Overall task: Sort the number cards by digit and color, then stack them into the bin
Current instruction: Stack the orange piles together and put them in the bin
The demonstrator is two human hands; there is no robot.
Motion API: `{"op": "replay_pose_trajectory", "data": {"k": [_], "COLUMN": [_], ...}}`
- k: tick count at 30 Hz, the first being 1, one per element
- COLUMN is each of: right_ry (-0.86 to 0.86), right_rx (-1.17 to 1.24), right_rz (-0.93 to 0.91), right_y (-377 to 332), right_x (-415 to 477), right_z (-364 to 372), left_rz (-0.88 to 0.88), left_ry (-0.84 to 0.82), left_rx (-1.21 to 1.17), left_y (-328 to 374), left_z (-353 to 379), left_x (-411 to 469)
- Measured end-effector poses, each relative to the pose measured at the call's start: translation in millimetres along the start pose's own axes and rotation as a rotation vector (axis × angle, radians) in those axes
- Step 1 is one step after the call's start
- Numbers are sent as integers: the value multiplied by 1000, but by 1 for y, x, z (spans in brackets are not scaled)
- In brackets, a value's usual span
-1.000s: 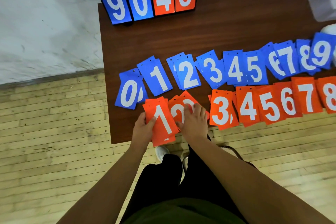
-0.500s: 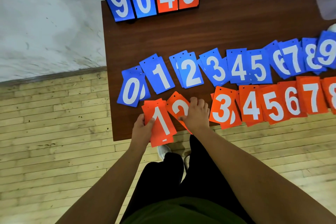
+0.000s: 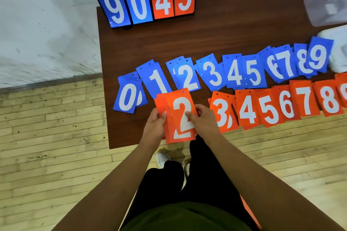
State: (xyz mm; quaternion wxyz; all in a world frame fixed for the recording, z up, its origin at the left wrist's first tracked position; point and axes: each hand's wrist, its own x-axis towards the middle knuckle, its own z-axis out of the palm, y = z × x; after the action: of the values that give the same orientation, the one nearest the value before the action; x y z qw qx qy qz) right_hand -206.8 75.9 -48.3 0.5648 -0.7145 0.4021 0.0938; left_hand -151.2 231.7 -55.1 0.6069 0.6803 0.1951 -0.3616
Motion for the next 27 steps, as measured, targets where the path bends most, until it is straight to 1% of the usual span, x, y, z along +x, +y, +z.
{"op": "replay_pose_trajectory", "data": {"k": [1, 3, 6, 8, 10, 11, 14, 17, 19, 21, 24, 27], "right_ry": [27, 61, 77, 150, 240, 243, 156, 98, 111, 147, 209, 161], "right_rx": [-59, -177, -383, -462, -564, -649, -867, -921, -937, -959, -926, -958], "right_rz": [-2, -14, -94, -111, -102, -102, -161, -296, -356, -284, -64, 50], "right_y": [1, 3, 12, 24, 41, 51, 77, 83, 81, 75, 63, 50], "right_x": [-1, -3, -2, 1, 4, 5, 4, 1, 1, 3, 13, 24], "right_z": [1, 0, -11, -24, -39, -45, -46, -36, -31, -30, -31, -33], "left_rz": [-20, -39, 21, 40, -19, -49, -106, -111, -122, -124, -113, -120], "left_ry": [-19, -57, -117, -107, -78, -63, -27, 15, 36, 54, 60, 59], "left_rx": [-16, 24, 175, 217, 181, 166, 159, 163, 196, 238, 212, 205], "left_y": [3, 7, 9, 10, 8, 7, 0, -5, -7, -10, -13, -13], "left_z": [9, 25, 42, 47, 46, 43, 35, 26, 22, 19, 17, 16], "left_x": [0, -1, 0, 2, 7, 10, 13, 13, 13, 12, 11, 11]}}
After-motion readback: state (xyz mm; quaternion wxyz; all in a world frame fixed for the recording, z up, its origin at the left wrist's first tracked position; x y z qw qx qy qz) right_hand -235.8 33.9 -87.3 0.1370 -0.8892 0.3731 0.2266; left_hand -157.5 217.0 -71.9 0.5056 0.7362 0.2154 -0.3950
